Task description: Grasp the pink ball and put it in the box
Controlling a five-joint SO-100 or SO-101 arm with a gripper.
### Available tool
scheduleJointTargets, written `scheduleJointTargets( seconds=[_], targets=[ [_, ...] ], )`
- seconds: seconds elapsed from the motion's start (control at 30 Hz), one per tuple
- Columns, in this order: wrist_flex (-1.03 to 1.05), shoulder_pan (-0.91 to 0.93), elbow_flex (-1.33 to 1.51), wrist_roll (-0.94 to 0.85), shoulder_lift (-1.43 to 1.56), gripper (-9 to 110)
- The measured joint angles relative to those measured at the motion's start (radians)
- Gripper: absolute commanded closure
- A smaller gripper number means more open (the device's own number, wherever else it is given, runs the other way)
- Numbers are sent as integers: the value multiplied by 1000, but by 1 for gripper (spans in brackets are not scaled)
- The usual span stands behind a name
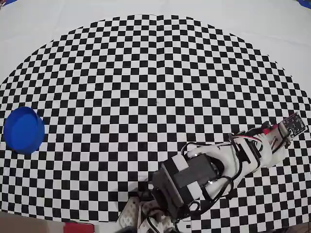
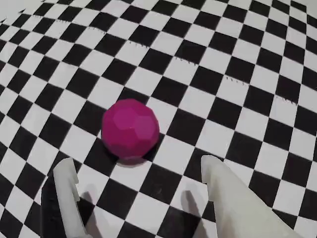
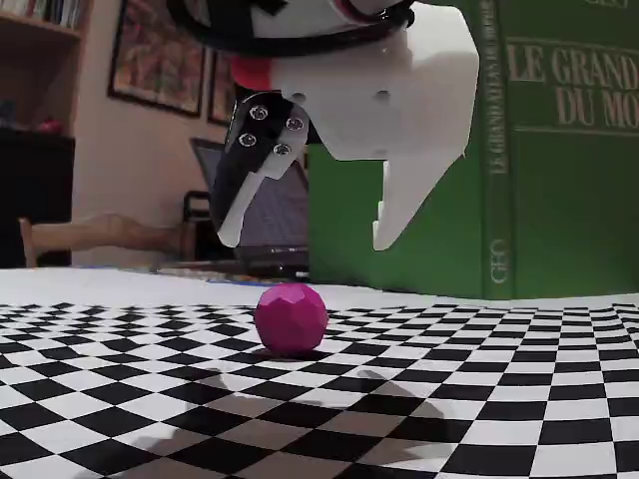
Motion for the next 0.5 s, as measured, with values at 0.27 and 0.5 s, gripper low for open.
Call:
scheduleJointTargets(
  seconds=[0.27,0.5],
  targets=[
    [0,-2,-67,0,-81,73],
    [0,-12,-121,0,-143,73]
  ],
)
